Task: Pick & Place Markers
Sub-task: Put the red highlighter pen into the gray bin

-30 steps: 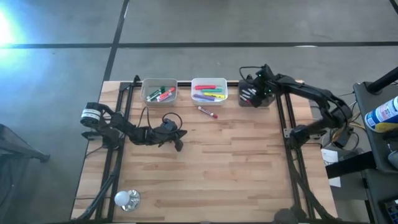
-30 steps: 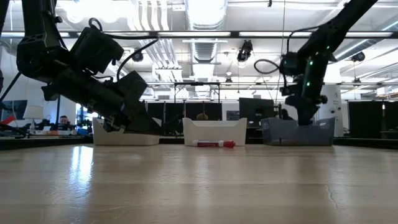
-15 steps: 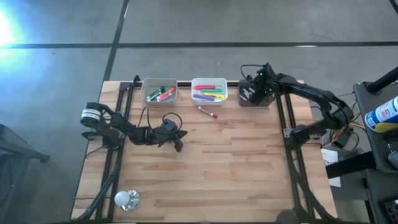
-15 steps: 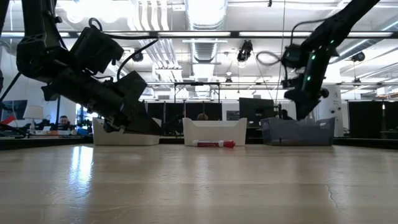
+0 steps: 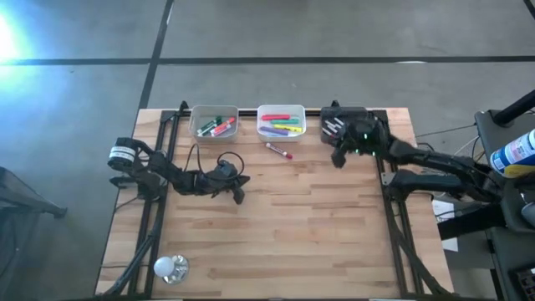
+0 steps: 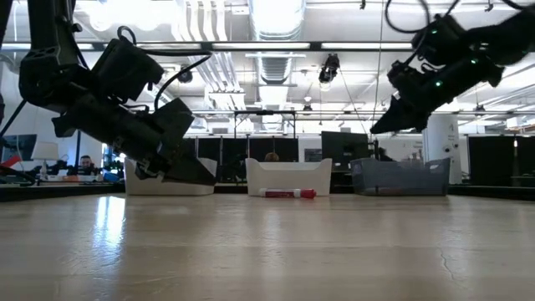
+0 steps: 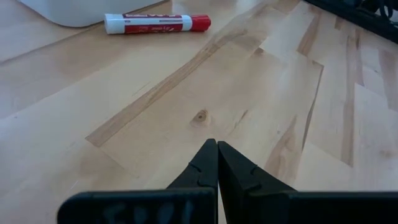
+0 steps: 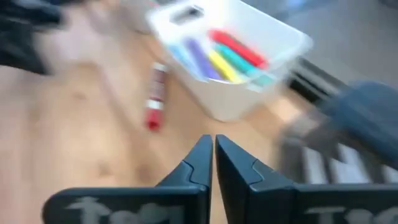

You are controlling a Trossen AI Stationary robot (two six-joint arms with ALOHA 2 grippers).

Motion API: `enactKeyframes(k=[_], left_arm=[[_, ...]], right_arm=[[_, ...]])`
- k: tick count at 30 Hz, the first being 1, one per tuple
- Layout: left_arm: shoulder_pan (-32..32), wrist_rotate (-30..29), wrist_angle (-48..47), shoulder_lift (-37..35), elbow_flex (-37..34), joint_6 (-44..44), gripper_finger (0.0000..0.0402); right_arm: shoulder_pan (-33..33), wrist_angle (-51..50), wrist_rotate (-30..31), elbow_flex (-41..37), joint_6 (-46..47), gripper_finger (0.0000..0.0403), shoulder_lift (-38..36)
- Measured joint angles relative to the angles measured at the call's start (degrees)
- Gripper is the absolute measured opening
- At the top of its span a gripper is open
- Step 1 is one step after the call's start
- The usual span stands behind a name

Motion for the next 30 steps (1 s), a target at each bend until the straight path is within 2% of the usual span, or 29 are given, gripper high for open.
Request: enactKeyframes(k=[6,10,15,24,30], left_arm=[[0.00,-0.67,3.32,0.00,0.17,2.37,0.0003],[0.00,-0.99,6.73,0.00,0.23,4.77,0.0003],[0.00,-1.01,7.86,0.00,0.26,5.71,0.0003],[0.00,-1.01,7.79,0.00,0.27,5.57,0.0003],[0.00,-0.92,7.69,0.00,0.28,4.72,0.0003]], right_arm=[[11.48,20.04,0.96,-8.59,5.44,0.0010,0.25],[16.12,27.00,5.60,-10.26,8.14,0.0023,4.20],[18.09,26.00,9.95,-7.47,10.43,0.0062,11.92],[18.12,24.32,9.51,4.84,9.52,0.0155,31.01],[18.12,23.05,9.23,12.15,8.32,0.0195,41.37]])
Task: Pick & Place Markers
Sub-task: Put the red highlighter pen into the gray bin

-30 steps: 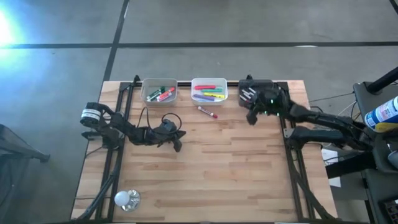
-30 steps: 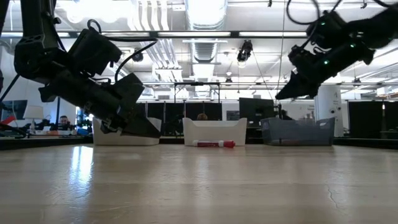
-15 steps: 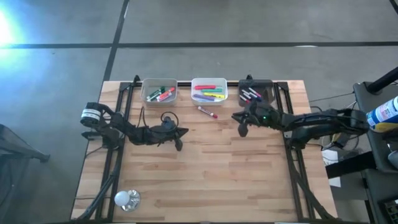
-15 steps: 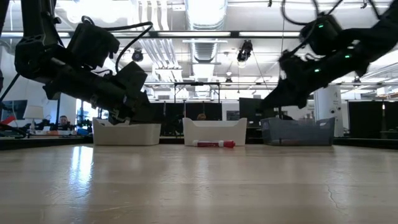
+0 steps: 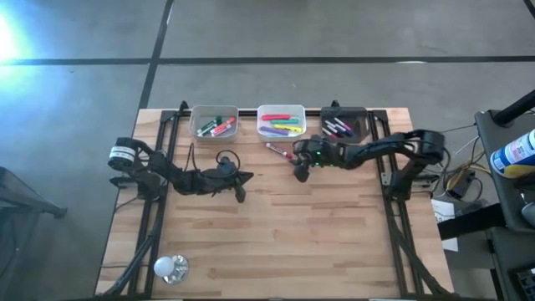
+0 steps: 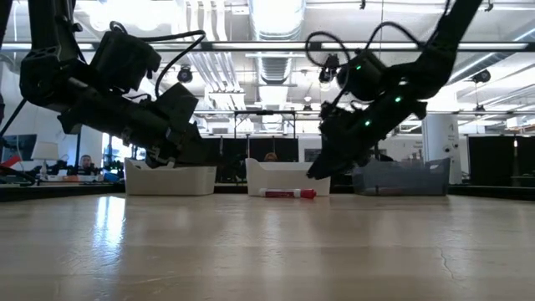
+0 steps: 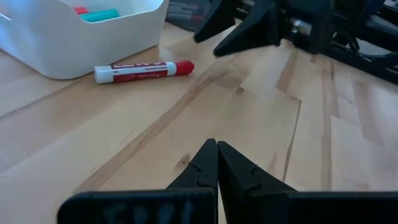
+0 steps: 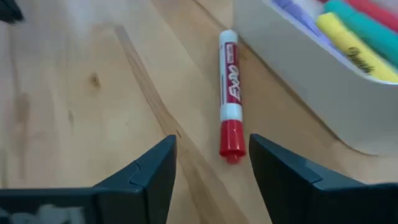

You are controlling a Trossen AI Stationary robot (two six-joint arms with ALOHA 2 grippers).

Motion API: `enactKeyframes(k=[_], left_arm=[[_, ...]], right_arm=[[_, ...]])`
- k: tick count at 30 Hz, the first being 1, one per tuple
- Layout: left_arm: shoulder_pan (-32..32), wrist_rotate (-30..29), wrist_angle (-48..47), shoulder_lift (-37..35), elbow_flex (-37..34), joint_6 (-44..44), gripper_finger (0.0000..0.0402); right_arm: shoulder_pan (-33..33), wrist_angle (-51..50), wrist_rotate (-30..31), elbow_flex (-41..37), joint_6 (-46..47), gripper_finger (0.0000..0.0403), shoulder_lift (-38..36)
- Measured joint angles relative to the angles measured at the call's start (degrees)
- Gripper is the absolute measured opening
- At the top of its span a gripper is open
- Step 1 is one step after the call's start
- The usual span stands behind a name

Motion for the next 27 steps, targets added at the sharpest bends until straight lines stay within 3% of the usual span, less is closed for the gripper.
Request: enactKeyframes(k=[10,23,27], left_arm=[[0.00,0.02,-0.14,0.00,-0.02,-0.22,0.0003],[0.02,-0.55,-0.26,0.00,0.16,-6.68,0.0005],[0.02,-0.63,-0.05,-0.09,0.45,-8.96,0.0026]], right_arm=[[-0.04,-2.77,-0.15,7.16,-2.14,0.0186,9.00],[-0.01,-7.51,-0.29,7.57,-1.90,0.0059,9.05],[0.52,-9.89,-0.33,7.17,-2.15,0.0046,6.65]])
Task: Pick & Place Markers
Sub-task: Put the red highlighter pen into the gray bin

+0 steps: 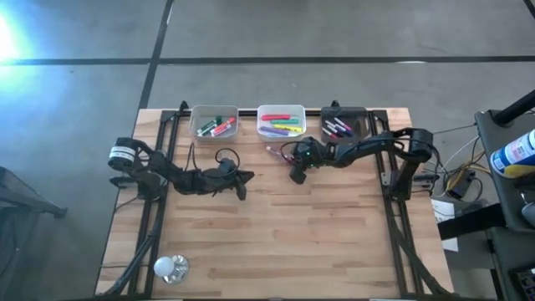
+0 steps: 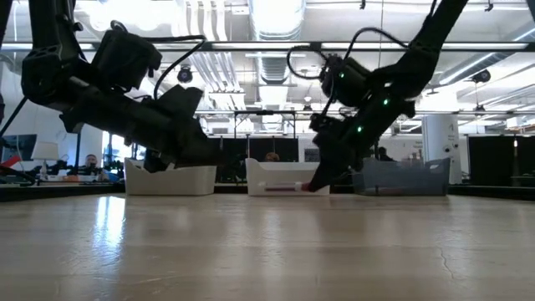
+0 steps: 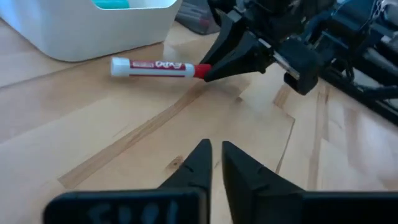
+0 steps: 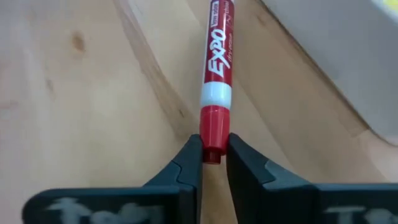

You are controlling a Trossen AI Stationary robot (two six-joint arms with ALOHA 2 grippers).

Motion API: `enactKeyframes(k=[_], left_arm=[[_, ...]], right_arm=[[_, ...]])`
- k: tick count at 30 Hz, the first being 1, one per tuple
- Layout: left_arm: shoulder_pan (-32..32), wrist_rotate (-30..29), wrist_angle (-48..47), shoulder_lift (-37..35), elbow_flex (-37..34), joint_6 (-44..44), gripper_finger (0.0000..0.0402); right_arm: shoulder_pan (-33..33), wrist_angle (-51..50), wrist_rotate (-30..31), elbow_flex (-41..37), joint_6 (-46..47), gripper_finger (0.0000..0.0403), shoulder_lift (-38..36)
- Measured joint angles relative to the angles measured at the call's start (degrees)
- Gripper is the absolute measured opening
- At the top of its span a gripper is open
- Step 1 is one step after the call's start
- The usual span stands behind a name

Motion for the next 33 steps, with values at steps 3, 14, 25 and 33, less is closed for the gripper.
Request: enactKeyframes(k=[3,14,25,33], left_arm=[[0.00,-0.04,0.66,-0.27,0.03,-1.06,0.0054],[0.04,0.03,1.02,-2.43,0.29,-4.24,0.0132],[0.13,8.16,1.43,-2.84,2.61,-9.38,0.0135],[0.10,15.01,1.51,-2.84,6.10,-10.88,0.0135]], right_arm=[[1.09,-0.68,0.01,-0.94,-0.38,0.0050,-2.93],[9.56,-0.74,0.17,-6.76,-8.77,0.0054,-15.92],[16.29,-1.52,0.25,-6.75,-11.31,0.0054,-19.43],[18.71,0.18,0.59,-6.54,-12.41,0.0054,-19.39]])
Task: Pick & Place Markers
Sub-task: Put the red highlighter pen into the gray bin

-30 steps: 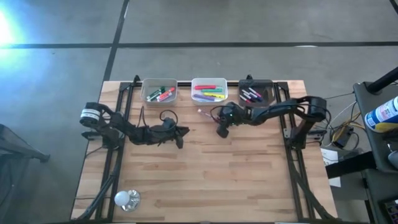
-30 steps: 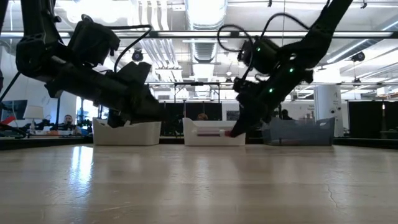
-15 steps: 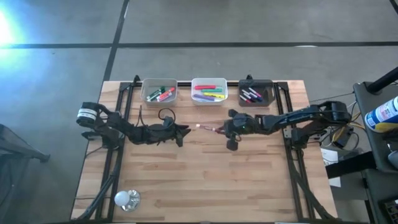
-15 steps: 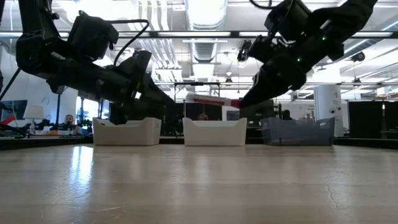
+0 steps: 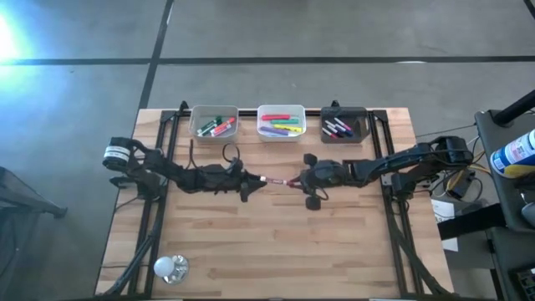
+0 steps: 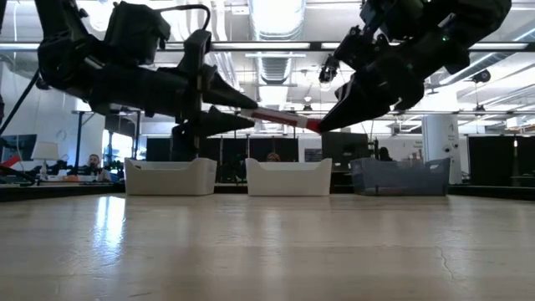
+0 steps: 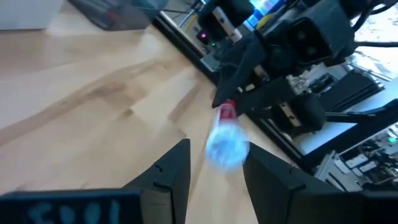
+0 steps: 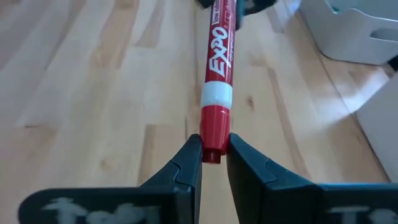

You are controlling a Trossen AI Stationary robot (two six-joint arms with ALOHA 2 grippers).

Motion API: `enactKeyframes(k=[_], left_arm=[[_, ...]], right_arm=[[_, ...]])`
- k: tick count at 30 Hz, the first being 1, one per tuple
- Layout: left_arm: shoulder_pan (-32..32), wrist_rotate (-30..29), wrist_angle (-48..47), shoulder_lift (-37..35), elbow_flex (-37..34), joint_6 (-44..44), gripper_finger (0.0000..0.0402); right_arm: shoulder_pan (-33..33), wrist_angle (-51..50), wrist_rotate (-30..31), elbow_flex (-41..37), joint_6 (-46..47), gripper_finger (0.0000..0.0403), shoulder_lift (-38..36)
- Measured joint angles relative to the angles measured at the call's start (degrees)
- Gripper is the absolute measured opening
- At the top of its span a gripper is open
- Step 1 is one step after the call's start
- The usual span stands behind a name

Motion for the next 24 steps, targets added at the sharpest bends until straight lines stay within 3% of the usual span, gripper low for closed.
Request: enactKeyframes(k=[14,24], left_arm=[[-0.01,6.37,2.23,-0.04,0.80,3.19,0.0130],[0.01,6.40,1.97,-0.04,1.22,4.08,0.0067]], right_arm=[[0.87,0.45,-0.55,0.00,-1.39,0.0054,-0.07],[1.03,1.55,-0.37,0.00,-2.12,0.0054,-0.18]])
